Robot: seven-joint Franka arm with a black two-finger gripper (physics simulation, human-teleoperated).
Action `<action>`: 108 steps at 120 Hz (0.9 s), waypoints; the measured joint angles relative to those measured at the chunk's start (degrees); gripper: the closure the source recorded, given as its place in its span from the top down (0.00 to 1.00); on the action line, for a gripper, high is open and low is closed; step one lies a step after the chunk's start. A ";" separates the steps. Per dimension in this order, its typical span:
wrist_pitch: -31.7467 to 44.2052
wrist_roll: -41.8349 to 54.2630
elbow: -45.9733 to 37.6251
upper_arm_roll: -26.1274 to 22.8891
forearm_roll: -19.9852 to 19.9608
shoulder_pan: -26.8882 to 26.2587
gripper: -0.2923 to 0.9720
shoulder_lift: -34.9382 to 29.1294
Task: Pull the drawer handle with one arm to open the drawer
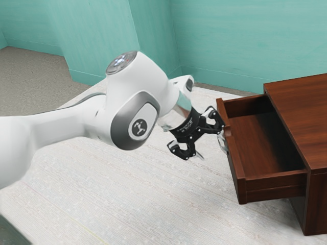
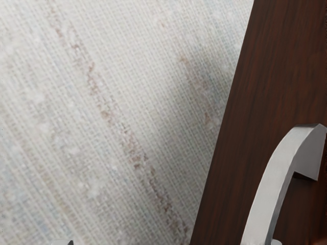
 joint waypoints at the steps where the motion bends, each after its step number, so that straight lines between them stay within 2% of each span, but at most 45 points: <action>1: 0.06 0.00 -0.17 0.01 0.01 0.04 0.57 -0.12; 84: 2.22 0.08 -7.08 2.81 0.99 -0.50 0.57 -6.57; 108: 2.36 0.07 -7.69 4.47 1.50 -0.44 0.59 -10.38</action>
